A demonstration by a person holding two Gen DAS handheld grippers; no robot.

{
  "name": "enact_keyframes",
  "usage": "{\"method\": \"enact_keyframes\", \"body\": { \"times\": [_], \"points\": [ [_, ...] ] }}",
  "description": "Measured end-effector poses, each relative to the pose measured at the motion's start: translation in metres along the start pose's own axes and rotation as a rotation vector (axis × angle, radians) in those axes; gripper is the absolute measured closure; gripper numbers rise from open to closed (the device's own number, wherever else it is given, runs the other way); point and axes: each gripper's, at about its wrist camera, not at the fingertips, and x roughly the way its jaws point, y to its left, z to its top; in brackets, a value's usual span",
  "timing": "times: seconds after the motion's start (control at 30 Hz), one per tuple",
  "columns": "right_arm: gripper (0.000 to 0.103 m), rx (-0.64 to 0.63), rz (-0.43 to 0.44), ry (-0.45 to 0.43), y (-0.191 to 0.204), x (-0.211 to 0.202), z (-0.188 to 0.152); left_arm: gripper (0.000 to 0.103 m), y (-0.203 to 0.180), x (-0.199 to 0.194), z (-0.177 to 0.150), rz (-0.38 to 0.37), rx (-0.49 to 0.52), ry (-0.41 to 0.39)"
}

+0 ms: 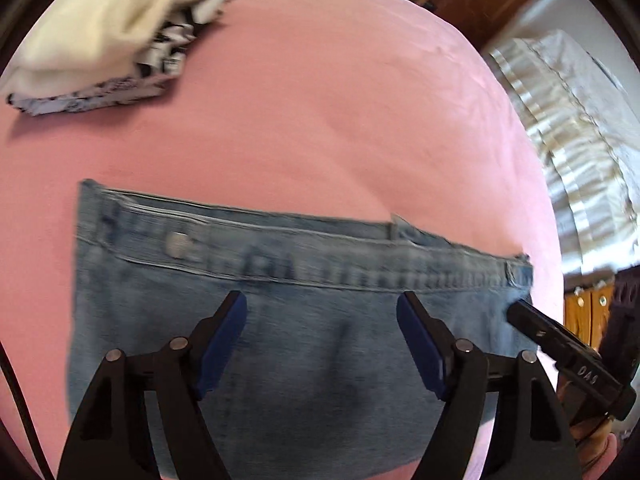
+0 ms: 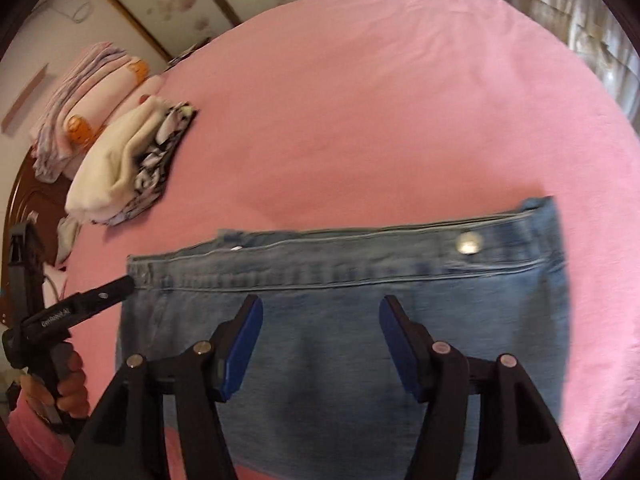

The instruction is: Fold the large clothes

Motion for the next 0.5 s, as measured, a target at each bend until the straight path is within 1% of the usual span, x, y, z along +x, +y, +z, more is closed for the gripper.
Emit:
{"method": "enact_keyframes", "body": {
  "times": [0.07, 0.13, 0.17, 0.2, 0.23, 0.27, 0.3, 0.37, 0.4, 0.43, 0.47, 0.5],
  "points": [
    [0.045, -0.013, 0.027, 0.0, 0.017, 0.01, -0.005, 0.034, -0.016, 0.009, -0.009, -0.005, 0.028, 0.022],
    [0.056, -0.021, 0.05, 0.01, 0.025, 0.02, -0.004, 0.036, -0.028, 0.019, -0.012, -0.004, 0.048, 0.031],
    [0.059, -0.024, 0.058, 0.011, 0.028, 0.024, -0.003, 0.037, -0.029, 0.023, -0.012, -0.007, 0.055, 0.033],
    [0.064, -0.026, 0.066, 0.009, 0.032, 0.028, -0.003, 0.037, -0.032, 0.026, -0.011, -0.003, 0.062, 0.033],
    [0.073, -0.027, 0.072, 0.007, 0.032, 0.034, 0.0, 0.042, -0.036, 0.029, -0.012, 0.009, 0.072, 0.033],
    [0.077, -0.028, 0.077, 0.004, 0.032, 0.036, 0.002, 0.048, -0.04, 0.032, -0.012, 0.019, 0.079, 0.032],
    [0.083, -0.029, 0.081, 0.004, 0.03, 0.038, 0.003, 0.049, -0.042, 0.037, -0.01, 0.024, 0.079, 0.037],
    [0.086, -0.034, 0.09, 0.009, 0.031, 0.044, 0.006, 0.053, -0.042, 0.047, -0.009, 0.017, 0.067, 0.044],
    [0.09, -0.035, 0.099, 0.009, 0.03, 0.046, 0.007, 0.054, -0.043, 0.05, -0.009, 0.013, 0.062, 0.047],
    [0.093, -0.039, 0.115, 0.009, 0.03, 0.047, 0.007, 0.059, -0.043, 0.054, -0.009, 0.011, 0.06, 0.051],
    [0.095, -0.045, 0.132, 0.009, 0.03, 0.048, 0.008, 0.068, -0.041, 0.058, -0.009, 0.012, 0.064, 0.058],
    [0.098, -0.053, 0.143, 0.011, 0.03, 0.049, 0.008, 0.073, -0.042, 0.061, -0.009, 0.016, 0.07, 0.061]
  ]
}}
